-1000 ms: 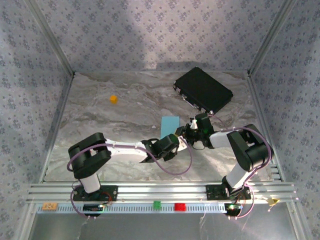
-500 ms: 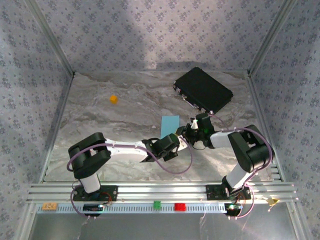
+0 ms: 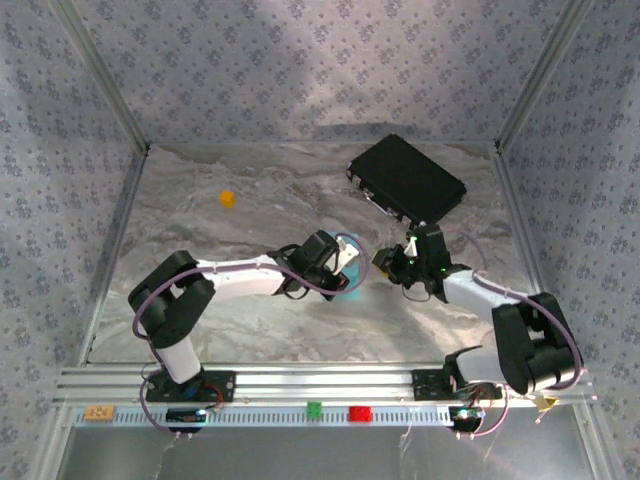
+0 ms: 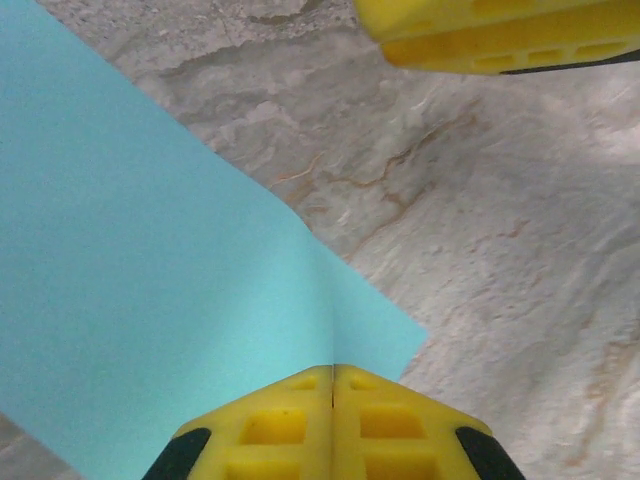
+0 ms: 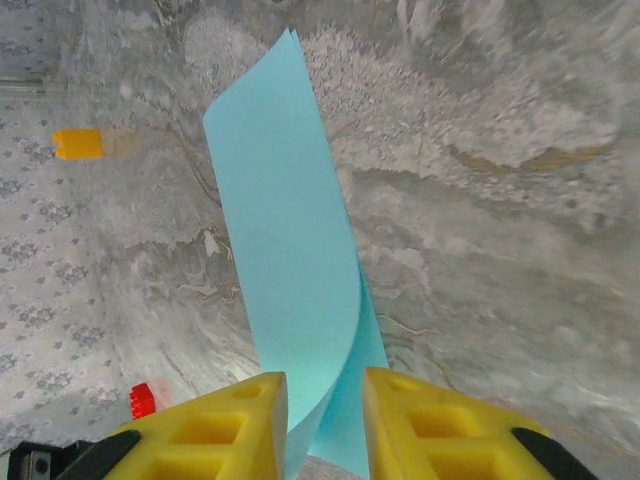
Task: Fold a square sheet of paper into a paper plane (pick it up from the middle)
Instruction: Fold the triangle a second time at the center of the table.
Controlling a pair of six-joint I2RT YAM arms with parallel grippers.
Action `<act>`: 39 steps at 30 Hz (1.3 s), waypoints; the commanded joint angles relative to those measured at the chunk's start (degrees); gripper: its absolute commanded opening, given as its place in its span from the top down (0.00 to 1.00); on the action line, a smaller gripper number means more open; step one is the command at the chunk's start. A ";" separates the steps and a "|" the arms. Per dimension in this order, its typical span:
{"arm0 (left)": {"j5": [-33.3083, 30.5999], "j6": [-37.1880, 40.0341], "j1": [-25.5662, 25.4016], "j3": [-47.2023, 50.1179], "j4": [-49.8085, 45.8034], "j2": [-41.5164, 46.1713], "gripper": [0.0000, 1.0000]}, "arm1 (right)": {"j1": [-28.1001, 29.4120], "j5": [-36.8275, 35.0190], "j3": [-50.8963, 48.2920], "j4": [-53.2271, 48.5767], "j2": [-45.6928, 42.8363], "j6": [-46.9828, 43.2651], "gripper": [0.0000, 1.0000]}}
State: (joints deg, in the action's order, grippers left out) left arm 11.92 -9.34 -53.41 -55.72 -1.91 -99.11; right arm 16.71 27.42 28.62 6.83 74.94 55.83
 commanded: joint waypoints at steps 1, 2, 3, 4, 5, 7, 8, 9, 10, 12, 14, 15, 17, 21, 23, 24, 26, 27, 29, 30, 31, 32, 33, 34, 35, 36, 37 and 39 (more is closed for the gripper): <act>9.10 -6.79 1.33 -1.57 0.52 -0.76 1.00 | -0.19 -0.85 -1.35 -6.90 -3.43 -3.81 0.78; 10.16 -7.69 1.99 -1.31 1.04 -0.97 1.00 | 0.18 -0.02 -1.69 -6.62 -3.84 -3.85 0.80; 10.82 -8.60 2.52 -1.11 1.51 -1.06 1.00 | 0.71 1.06 -1.94 -6.02 -4.01 -3.79 0.82; 11.44 -9.81 3.26 -0.68 2.29 -1.04 1.00 | 1.59 1.74 -2.22 -5.40 -3.95 -3.49 0.84; 12.57 -10.84 4.15 -0.24 3.17 -1.17 1.00 | 2.85 2.30 -2.30 -4.81 -3.72 -3.30 0.86; 13.79 -12.16 5.32 0.32 4.52 -1.20 1.00 | 5.32 2.10 -2.02 -4.27 -2.94 -2.89 0.89; 13.93 -12.23 5.68 0.41 4.46 -1.17 1.00 | 6.96 1.71 -1.94 -3.52 -2.21 -2.49 0.90; 14.00 -12.11 5.89 0.34 4.31 -1.26 1.00 | 8.19 1.39 -1.86 -2.58 -1.49 -2.02 0.91; 14.08 -12.10 6.11 0.32 4.16 -1.33 1.00 | 9.41 0.94 -1.74 -1.26 -0.33 -1.20 0.91; 14.43 -12.10 6.34 0.35 4.03 -1.52 1.00 | 11.07 1.00 -1.45 2.22 2.17 0.12 0.93; 14.62 -12.02 6.43 0.27 3.87 -1.69 1.00 | 12.08 1.56 -0.37 4.54 4.85 0.83 0.94; 14.62 -12.01 6.51 0.27 3.75 -1.79 1.00 | 12.44 1.33 0.25 5.02 5.97 0.94 0.94; 14.53 -11.84 6.63 0.19 3.52 -1.88 0.99 | 12.69 0.76 1.19 5.66 7.57 1.10 0.94; 14.44 -11.42 7.00 0.02 2.88 -2.01 0.96 | 12.28 0.66 2.31 7.10 9.70 1.25 0.94; 14.44 -11.41 7.15 -0.08 2.73 -2.07 0.94 | 12.08 1.55 2.99 7.99 10.82 1.36 0.95; 14.57 -11.41 7.26 -0.16 2.63 -2.05 0.93 | 12.12 1.68 3.25 8.35 11.24 1.48 0.95; 14.66 -11.40 7.44 -0.15 2.62 -2.05 0.92 | 12.12 1.67 3.24 8.96 11.82 1.80 0.95; 14.70 -11.41 7.57 -0.14 2.70 -2.04 0.91 | 12.12 1.84 3.12 9.23 12.09 1.97 0.95; 14.87 -11.40 7.76 -0.19 2.70 -2.27 0.89 | 11.99 1.77 2.95 9.51 12.30 2.13 0.95; 15.16 -11.31 7.88 -0.33 2.70 -2.40 0.88 | 11.94 1.93 2.93 9.73 12.39 2.20 0.95; 15.25 -11.35 7.90 -0.39 2.70 -2.49 0.88 | 11.94 1.94 2.87 9.78 12.43 2.20 0.95; 15.24 -11.31 7.97 -0.40 2.77 -2.58 0.88 | 11.88 1.94 2.87 9.78 12.36 2.31 0.95; 15.15 -11.31 8.00 -0.44 2.87 -2.66 0.87 | 11.86 1.94 2.72 9.85 12.34 2.35 0.95; 15.31 -11.38 8.02 -0.44 2.92 -2.75 0.85 | 11.85 1.89 2.69 9.78 12.40 2.33 0.95; 15.54 -11.31 8.14 -0.59 3.01 -2.92 0.84 | 11.77 1.94 2.67 9.78 12.27 2.33 0.95; 15.72 -11.31 8.10 -0.71 3.02 -3.01 0.83 | 11.76 1.94 2.58 9.78 12.25 2.35 0.95; 15.76 -11.31 8.06 -0.87 3.05 -3.11 0.83 | 11.67 2.03 2.58 9.78 12.29 2.41 0.95; 16.01 -11.38 8.20 -1.14 3.23 -3.27 0.82 | 11.60 2.16 2.53 9.78 12.25 2.35 0.95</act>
State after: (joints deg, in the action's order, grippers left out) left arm 26.22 -20.71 -45.69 -55.70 1.08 -101.75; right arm 28.73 28.75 30.70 16.14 86.54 57.60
